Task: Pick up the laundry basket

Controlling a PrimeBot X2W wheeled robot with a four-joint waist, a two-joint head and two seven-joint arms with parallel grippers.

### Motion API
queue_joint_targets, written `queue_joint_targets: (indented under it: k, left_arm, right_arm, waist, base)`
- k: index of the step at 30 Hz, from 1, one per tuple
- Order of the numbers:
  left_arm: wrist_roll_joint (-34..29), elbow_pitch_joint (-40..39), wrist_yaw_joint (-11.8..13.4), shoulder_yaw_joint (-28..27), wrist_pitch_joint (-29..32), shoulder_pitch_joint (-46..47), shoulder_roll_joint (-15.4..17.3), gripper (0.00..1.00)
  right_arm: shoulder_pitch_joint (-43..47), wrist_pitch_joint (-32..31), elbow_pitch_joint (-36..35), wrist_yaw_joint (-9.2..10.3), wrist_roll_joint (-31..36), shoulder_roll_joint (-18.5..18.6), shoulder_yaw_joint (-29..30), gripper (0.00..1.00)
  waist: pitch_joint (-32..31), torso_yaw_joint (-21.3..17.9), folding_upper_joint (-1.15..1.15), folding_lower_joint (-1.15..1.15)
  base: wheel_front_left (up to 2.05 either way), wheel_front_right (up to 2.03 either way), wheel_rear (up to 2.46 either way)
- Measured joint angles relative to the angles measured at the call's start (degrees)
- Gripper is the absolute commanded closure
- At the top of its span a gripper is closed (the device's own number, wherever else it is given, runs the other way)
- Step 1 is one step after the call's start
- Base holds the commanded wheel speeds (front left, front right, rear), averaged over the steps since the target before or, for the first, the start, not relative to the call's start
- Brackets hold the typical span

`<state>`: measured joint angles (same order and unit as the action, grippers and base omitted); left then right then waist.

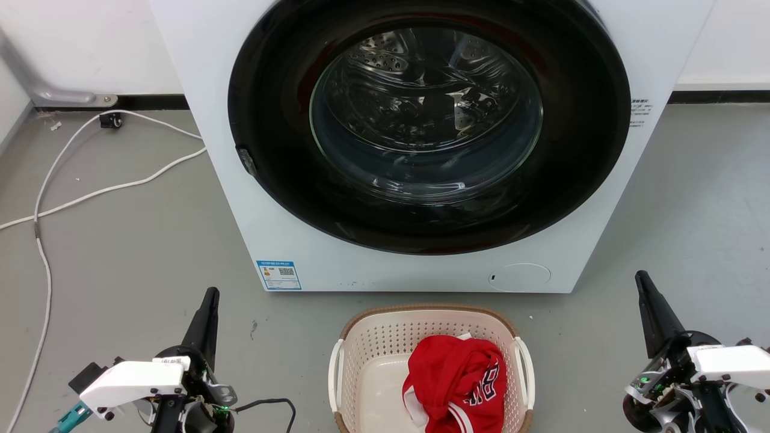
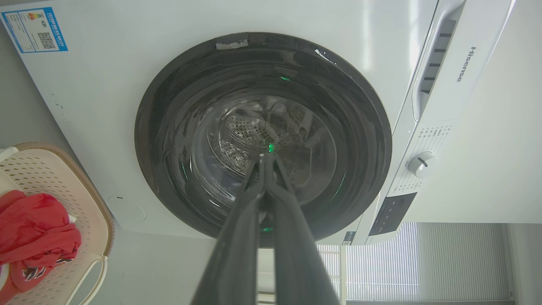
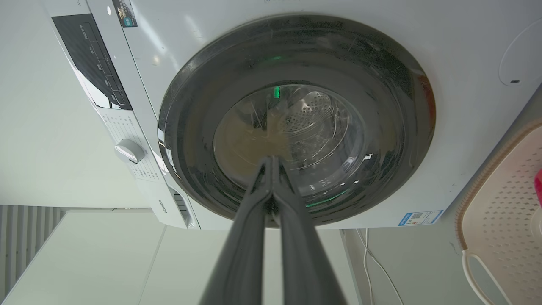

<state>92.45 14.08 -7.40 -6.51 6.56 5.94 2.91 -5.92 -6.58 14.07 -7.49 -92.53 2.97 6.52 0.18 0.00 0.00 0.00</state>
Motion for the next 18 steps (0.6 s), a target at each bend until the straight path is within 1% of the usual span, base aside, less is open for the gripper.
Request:
queue_joint_targets:
  k: [9,10,11,12,13,18]
  left_arm:
    - [0.0,0.0,0.0,0.0,0.0,0.0,0.0,1.0]
    - [0.0,0.1,0.0,0.0,0.0,0.0,0.0,0.0]
    - [0.0,0.5,0.0,0.1,0.0,-0.2,-0.1,1.0]
    - [0.0,1.0,0.0,0.1,0.0,-0.7,-0.2,1.0]
    - [0.0,1.5,0.1,0.2,0.0,-1.2,-0.3,0.0]
    - [-0.6,1.2,0.1,1.3,-1.3,-2.1,-0.3,0.0]
  right_arm:
    - [0.0,0.0,0.0,0.0,0.0,0.0,0.0,1.0]
    - [0.1,0.0,0.1,0.0,0.0,0.0,0.0,0.0]
    - [0.3,0.0,0.4,0.0,0.0,0.0,0.0,1.0]
    - [0.8,0.0,0.9,0.01,0.0,-0.1,0.0,1.0]
    - [1.3,0.0,1.5,0.01,0.0,-0.1,-0.1,0.0]
    - [2.5,1.2,1.1,0.09,0.6,-0.1,-0.5,0.0]
  waist:
    - [0.0,0.0,0.0,0.0]
    - [0.0,0.0,0.0,0.0]
    - [0.0,0.0,0.0,0.0]
    - [0.0,0.0,0.0,0.0]
    - [0.0,0.0,0.0,0.0]
    - [0.0,0.1,0.0,0.0]
  base:
    - [0.0,0.0,0.0]
    - [0.0,0.0,0.0]
    - [0.0,0.0,0.0]
    - [0.0,0.0,0.0]
    - [0.0,0.0,0.0]
    - [0.0,0.0,0.0]
